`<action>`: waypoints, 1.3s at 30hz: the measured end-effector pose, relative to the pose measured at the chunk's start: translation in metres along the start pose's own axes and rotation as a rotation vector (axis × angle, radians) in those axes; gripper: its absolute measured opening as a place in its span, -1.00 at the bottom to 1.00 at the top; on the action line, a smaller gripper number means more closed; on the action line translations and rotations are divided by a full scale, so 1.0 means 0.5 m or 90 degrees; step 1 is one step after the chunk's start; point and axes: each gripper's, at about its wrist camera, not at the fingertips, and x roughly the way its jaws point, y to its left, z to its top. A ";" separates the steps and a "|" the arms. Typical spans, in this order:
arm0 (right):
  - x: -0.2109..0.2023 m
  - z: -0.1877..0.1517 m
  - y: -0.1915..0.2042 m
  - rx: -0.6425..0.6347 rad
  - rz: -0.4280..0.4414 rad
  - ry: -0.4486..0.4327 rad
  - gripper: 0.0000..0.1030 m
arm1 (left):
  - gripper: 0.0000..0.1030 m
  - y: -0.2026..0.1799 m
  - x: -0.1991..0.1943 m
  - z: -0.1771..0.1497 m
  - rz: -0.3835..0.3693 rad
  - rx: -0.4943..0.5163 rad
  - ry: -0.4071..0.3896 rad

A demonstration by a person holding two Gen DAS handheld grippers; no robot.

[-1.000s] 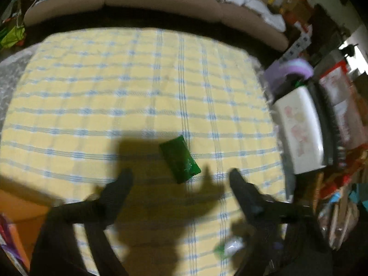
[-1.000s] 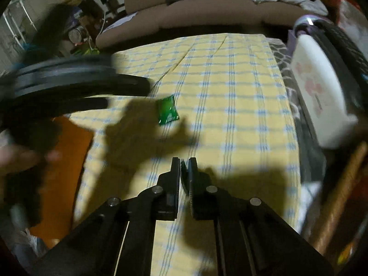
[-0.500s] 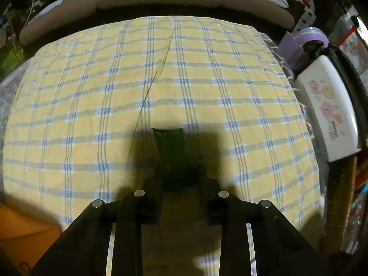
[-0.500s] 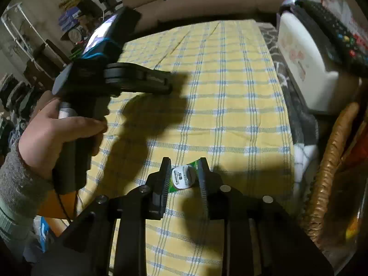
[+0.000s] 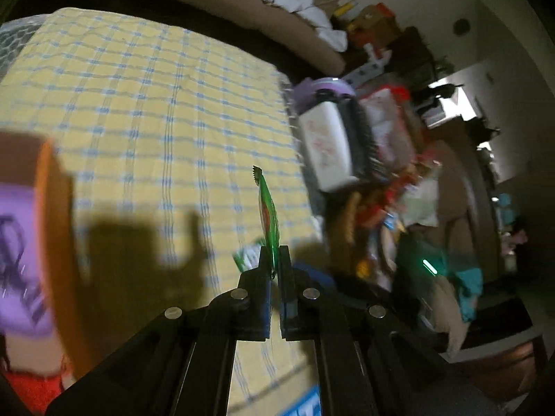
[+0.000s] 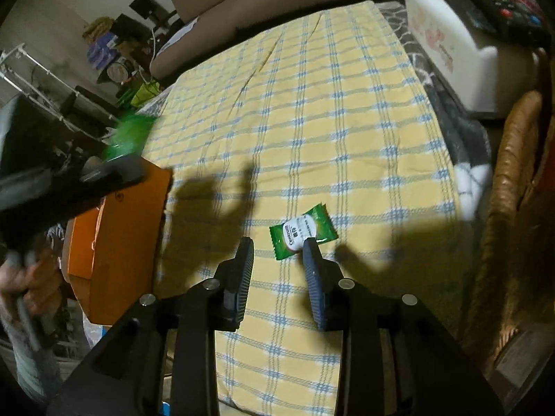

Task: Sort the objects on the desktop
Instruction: 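Carry the packet toward the box with the left tool while the right tool grasps the second packet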

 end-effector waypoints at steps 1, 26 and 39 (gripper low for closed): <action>0.006 0.003 -0.001 0.007 -0.010 0.002 -0.40 | -0.97 0.001 -0.018 -0.015 -0.011 -0.004 -0.003; 0.138 0.012 0.090 -0.013 -0.244 0.077 -0.29 | -0.97 0.253 -0.331 -0.136 0.184 0.012 -0.092; 0.061 0.043 0.303 -0.138 -0.120 -0.011 -0.85 | -0.97 0.278 -0.235 -0.093 0.216 0.015 -0.008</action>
